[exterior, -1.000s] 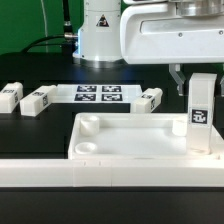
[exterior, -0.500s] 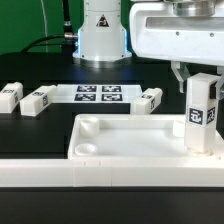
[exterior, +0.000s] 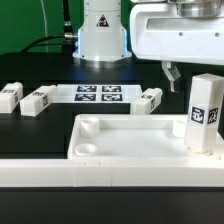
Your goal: Assemble desk
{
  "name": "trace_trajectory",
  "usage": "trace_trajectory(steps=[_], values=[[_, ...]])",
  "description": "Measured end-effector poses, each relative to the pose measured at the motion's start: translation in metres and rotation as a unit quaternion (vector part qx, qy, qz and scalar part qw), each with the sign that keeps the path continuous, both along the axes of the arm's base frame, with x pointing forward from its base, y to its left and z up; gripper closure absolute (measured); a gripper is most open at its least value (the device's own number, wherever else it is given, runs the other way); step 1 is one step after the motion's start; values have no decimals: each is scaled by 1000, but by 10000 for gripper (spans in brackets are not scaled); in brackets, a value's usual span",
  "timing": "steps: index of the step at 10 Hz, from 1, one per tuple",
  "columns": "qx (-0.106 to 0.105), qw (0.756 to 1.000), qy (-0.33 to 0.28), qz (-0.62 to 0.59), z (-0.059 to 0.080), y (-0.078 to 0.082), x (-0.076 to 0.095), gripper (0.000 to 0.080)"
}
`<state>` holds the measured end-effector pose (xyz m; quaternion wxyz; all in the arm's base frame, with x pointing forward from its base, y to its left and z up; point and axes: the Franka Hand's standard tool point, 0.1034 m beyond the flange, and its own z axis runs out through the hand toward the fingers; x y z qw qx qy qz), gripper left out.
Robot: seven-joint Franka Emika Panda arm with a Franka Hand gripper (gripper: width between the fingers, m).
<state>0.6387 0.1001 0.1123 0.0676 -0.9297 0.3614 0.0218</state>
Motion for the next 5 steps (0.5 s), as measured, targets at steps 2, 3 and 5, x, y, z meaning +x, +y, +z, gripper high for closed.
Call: trace_trajectory(steps=[2,3,5], values=[[-1,995,-14,100,0,-1,0,153],[-2,989,-20,145,0,-1,0,153],[-14,968,-33,248,1,1,0,151]])
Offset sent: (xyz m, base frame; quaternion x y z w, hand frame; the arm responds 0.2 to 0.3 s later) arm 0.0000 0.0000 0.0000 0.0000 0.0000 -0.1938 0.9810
